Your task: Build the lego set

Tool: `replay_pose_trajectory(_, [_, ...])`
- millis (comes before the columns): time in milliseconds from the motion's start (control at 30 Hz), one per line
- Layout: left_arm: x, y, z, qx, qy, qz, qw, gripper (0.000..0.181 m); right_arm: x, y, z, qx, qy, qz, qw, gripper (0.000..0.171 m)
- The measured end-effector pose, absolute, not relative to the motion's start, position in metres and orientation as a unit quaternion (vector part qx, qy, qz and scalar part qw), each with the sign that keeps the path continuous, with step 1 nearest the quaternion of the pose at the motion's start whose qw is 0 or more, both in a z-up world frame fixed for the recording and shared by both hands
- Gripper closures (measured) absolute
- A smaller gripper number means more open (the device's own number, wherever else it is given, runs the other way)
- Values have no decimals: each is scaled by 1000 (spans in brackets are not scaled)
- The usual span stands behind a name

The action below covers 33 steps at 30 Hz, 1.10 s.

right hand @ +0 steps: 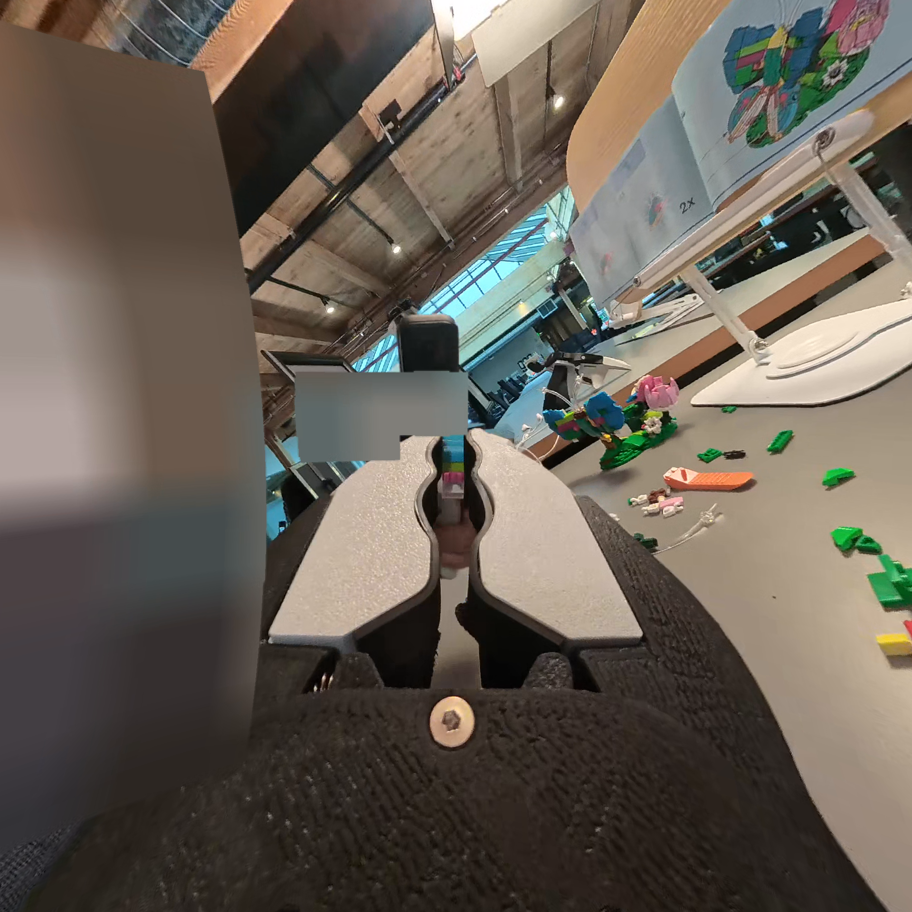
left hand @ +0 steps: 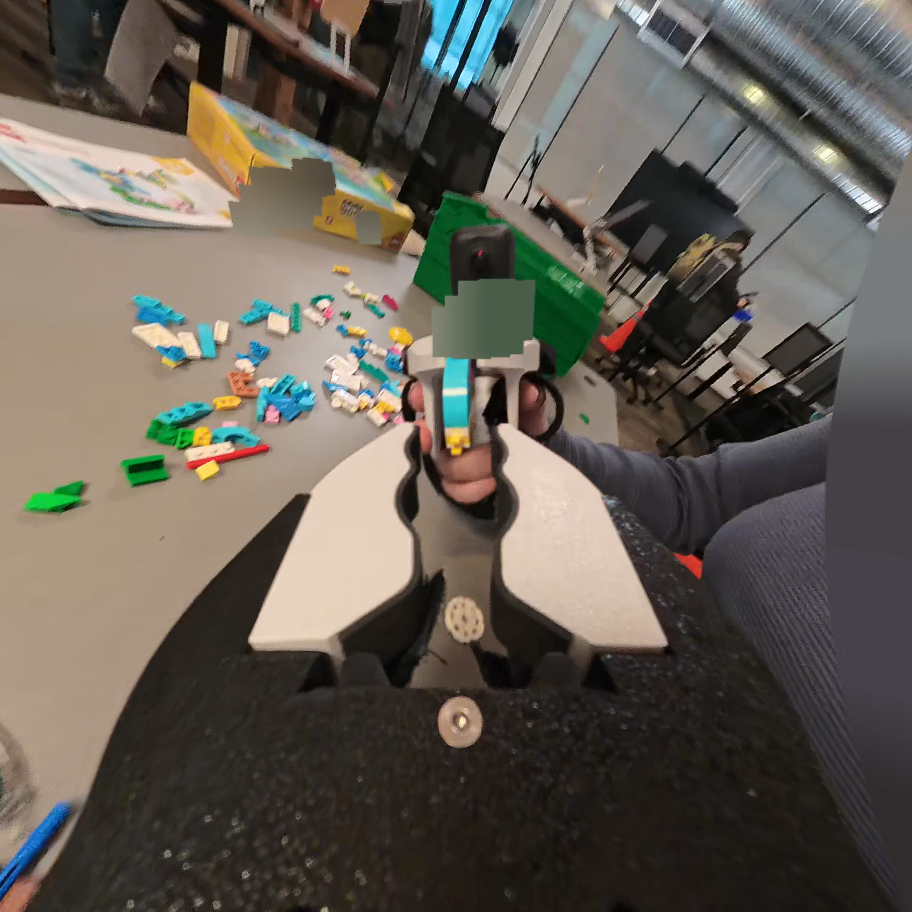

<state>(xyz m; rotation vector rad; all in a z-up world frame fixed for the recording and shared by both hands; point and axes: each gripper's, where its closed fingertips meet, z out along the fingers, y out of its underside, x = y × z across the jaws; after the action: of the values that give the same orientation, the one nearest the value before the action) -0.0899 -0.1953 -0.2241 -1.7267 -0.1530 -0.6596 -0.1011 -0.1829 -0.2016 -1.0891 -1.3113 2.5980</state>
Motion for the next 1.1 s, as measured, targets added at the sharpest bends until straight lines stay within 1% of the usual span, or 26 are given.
replay_pose_trajectory(33, [-88,-194,-221,-729,-62,-295,615,168,-101,-183,-202,-348,-424,836,19,165])
replay_pose_trajectory(67, [-90,-194,-219,-718,-62,-297,627,172,-100,-184,-202,-345,-427,836,21,165])
replay_pose_trajectory(167, [-89,-195,-222,-711,-62,-324,621,173,-99,-184,-206,-336,-461,819,58,165])
replay_pose_trajectory(267, [-96,-198,-231,-740,-80,-320,586,173,-100,-180,-218,-329,-529,774,112,159])
replay_pose_trajectory(367, [-99,-203,-237,-768,-90,-327,544,173,-98,-177,-226,-324,-573,743,118,153])
replay_pose_trajectory(467, [-102,-208,-238,-787,-87,-324,518,173,-96,-180,-237,-325,-606,718,105,146])
replay_pose_trajectory(633, [-109,-216,-233,-784,-85,-325,522,173,-96,-183,-236,-309,-590,736,123,146])
replay_pose_trajectory(1100, [-116,-231,-221,-744,-121,-329,570,173,-99,-192,-248,-316,-582,743,92,149])
